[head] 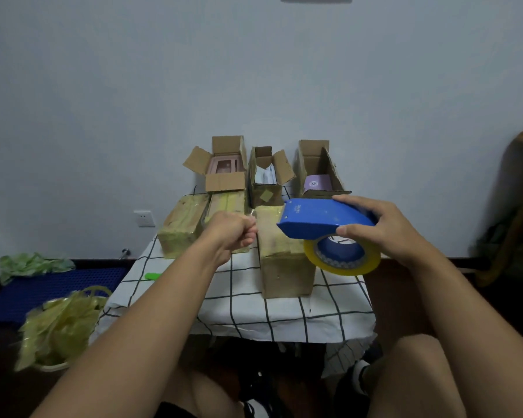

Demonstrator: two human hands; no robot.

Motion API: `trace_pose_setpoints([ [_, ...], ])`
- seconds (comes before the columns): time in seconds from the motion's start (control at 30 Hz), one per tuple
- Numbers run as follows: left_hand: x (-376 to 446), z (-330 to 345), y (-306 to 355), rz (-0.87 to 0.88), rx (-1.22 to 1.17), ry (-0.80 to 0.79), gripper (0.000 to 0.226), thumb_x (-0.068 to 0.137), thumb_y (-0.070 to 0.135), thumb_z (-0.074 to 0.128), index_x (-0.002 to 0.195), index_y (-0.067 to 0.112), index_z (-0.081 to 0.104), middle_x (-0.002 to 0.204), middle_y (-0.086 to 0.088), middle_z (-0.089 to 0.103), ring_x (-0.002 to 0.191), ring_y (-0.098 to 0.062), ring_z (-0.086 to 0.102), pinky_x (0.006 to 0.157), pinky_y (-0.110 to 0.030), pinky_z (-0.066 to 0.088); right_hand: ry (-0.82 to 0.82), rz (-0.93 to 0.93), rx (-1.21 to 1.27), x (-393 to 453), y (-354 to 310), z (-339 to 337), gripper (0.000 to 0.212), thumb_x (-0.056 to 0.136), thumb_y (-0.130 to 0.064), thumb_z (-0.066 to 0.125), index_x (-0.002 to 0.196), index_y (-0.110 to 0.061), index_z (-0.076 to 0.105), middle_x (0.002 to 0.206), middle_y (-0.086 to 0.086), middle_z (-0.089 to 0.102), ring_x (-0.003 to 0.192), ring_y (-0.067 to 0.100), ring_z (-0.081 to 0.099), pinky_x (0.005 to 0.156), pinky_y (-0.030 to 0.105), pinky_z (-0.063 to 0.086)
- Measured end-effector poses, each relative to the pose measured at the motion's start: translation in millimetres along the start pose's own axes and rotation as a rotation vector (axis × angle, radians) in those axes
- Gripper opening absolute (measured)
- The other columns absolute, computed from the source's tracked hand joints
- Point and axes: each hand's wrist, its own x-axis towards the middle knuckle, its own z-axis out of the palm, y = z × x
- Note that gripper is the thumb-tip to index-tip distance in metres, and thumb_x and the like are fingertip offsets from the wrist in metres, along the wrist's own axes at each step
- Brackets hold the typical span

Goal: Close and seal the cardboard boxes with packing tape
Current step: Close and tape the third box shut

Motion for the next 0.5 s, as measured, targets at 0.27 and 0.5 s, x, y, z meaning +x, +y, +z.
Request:
trace_pose_setpoints([
  [0.27,30,6,-43,-0.046,-0.038,0.104,0.010,0.096,0.017,0.061,0.091,0.010,0.067,0.088,-0.007,0.066,0.078,-0.016,0.061,0.069,-0.030,0.058,-0.049,0.106,0.016,25,44,-23,0.054,0.065,-0.044,0.073,0.118,-0.047,0.064,0.119,-0.015,0.064,0.100,0.001,0.062,0.077,0.018,0.049],
  [0.5,42,7,-40,-0.107,-0.179,0.101,0.015,0.102,0.014,0.049,0.090,0.008,0.058,0.083,-0.004,0.064,0.073,-0.015,0.065,0.065,-0.028,0.056,0.004,0.122,0.185,27,70,5,0.051,0.064,-0.038,0.076,0.115,-0.040,0.068,0.114,-0.010,0.068,0.100,0.010,0.065,0.081,0.024,0.055],
])
